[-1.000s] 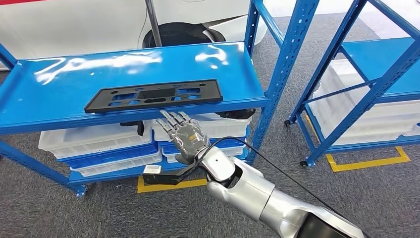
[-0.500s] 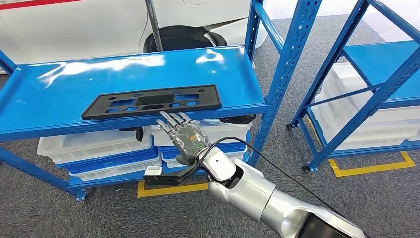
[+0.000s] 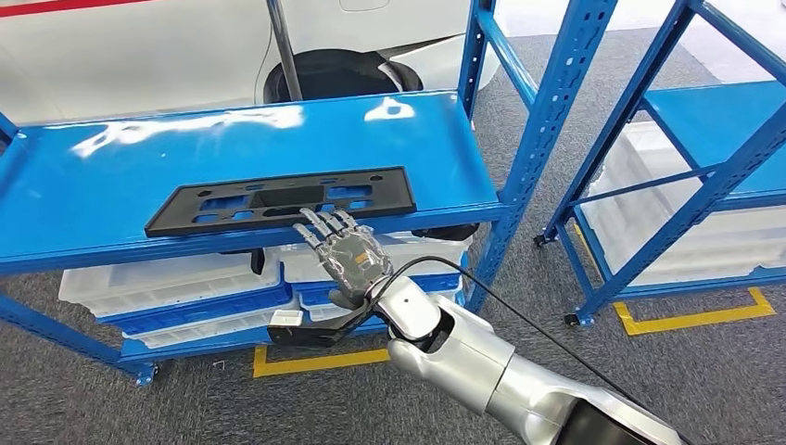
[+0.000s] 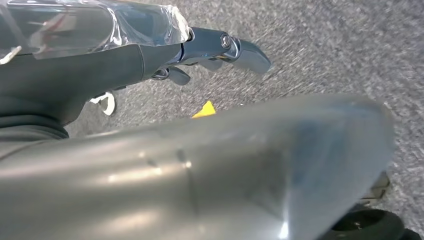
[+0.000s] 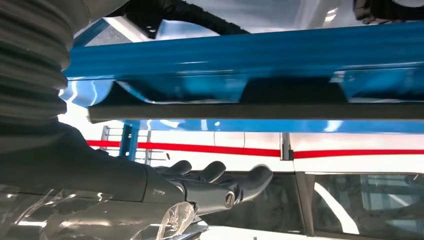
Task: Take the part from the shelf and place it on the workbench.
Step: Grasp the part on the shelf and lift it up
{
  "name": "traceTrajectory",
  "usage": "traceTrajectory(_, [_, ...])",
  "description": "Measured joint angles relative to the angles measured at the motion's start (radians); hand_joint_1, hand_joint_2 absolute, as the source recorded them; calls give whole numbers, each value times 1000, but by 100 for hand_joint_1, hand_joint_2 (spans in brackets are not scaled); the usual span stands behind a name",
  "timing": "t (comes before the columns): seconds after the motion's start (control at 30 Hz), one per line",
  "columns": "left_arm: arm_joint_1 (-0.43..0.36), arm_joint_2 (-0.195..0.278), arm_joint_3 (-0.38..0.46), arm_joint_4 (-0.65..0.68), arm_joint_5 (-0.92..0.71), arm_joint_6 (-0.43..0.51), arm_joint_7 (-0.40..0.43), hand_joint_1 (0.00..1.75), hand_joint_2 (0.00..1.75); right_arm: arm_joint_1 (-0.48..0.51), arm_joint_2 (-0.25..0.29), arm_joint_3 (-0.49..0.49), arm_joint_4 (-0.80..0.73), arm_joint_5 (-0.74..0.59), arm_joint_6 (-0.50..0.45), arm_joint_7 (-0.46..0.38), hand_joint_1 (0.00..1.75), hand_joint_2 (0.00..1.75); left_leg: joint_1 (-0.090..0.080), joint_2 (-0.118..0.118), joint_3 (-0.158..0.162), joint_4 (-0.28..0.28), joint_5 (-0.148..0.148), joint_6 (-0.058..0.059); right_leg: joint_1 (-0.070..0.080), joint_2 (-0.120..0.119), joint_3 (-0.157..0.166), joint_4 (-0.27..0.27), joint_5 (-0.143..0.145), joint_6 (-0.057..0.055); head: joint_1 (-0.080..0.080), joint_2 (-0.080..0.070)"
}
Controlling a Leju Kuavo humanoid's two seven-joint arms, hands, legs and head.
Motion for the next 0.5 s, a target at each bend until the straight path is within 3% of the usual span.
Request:
traceTrajectory(0.07, [0, 0, 0, 0, 0, 0, 0, 0, 0, -1, 0, 0, 0, 0, 0, 0, 0, 175, 4, -1, 8, -5, -2, 11, -2, -3, -8, 29, -21, 10, 0, 0])
traceTrajectory(0.1, [0, 0, 0, 0, -1, 0, 0, 0, 0, -1, 0, 0, -1, 0, 0, 0, 0, 175, 7, 0, 14, -8, -4, 17, -2, -4, -28, 73, -44, 15, 0, 0])
traceTrajectory(0.17, [-1, 0, 0, 0, -1, 0, 0, 0, 0, 0, 0, 0, 0, 0, 0, 0, 0, 175, 7, 0, 21, -8, -10, 26, -4, -5, -103, 215, -102, 22, 1, 0])
traceTrajectory(0.2, [0, 0, 0, 0, -1, 0, 0, 0, 0, 2, -1, 0, 0, 0, 0, 0, 0, 175, 7, 0, 24, -8, -13, 27, -6, -5, -141, 277, -117, 24, 1, 0])
traceTrajectory(0.23, [1, 0, 0, 0, -1, 0, 0, 0, 0, 3, -2, 0, 0, 0, 0, 0, 0, 175, 7, -1, 28, -8, -17, 28, -7, -6, -165, 306, -113, 26, 1, 0])
traceTrajectory(0.27, [2, 0, 0, 0, -1, 0, 0, 0, 0, 4, -2, 0, 1, 0, 1, 0, 0, 175, 8, -2, 33, -8, -21, 26, -9, -6, -169, 294, -89, 27, 1, 0])
traceTrajectory(0.3, [2, 0, 0, 0, -1, 0, 0, 0, 0, 4, -3, 0, 1, 0, 1, 0, 0, 175, 9, -3, 40, -8, -25, 24, -11, -8, -151, 242, -48, 27, 1, 0])
traceTrajectory(0.37, [2, 0, 0, 0, -2, 0, 0, 0, 0, 4, -3, 0, 1, 0, 3, 0, 0, 175, 7, -6, 51, -6, -37, 13, -14, -10, -89, 96, 27, 28, 1, 0])
traceTrajectory(0.43, [0, 0, 0, 0, -3, 0, 0, 0, 0, 3, -2, 0, 1, -1, 9, 0, 0, 175, 3, -7, 55, -6, -46, 2, -12, -9, -56, 18, 47, 21, 1, 0])
traceTrajectory(0.5, [0, 0, -1, 0, -4, -1, 0, 0, 0, 3, -1, 1, 0, -1, 19, -1, 0, 175, 4, -6, 58, -10, -48, -8, -8, -7, -54, 14, 41, 8, 1, 0])
